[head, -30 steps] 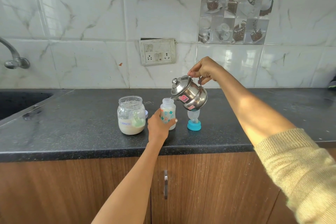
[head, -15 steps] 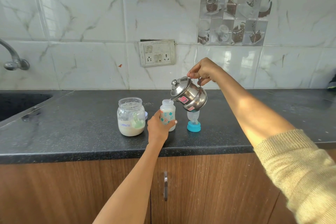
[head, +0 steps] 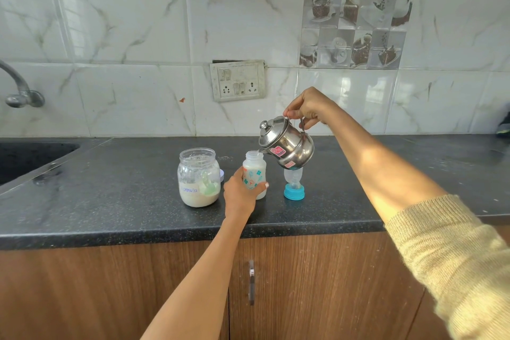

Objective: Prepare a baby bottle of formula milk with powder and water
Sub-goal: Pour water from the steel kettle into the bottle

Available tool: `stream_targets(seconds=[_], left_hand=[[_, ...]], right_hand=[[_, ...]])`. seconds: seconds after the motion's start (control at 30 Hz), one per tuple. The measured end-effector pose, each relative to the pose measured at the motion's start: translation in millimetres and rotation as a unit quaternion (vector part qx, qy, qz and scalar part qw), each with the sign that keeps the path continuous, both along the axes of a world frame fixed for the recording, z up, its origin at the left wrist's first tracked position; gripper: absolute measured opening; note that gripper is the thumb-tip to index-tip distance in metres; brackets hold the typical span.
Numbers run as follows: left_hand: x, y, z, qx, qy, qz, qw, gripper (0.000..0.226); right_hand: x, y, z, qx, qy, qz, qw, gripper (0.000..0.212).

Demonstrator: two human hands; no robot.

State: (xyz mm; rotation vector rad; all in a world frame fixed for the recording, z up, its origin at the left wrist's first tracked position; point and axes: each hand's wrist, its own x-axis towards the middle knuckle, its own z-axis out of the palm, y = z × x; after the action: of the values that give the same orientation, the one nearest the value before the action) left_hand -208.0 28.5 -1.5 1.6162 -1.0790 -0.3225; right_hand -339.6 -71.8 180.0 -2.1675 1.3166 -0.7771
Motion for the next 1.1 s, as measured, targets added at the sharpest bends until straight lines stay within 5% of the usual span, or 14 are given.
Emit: stream_targets(seconds=[1.1], left_hand=[[2.7, -6.0, -4.3, 0.006, -0.007, 0.007, 1.0, 0.066]], right_hand=[[2.8, -0.4, 2.8, -0.006, 0.01, -0.001, 1.0, 0.022]])
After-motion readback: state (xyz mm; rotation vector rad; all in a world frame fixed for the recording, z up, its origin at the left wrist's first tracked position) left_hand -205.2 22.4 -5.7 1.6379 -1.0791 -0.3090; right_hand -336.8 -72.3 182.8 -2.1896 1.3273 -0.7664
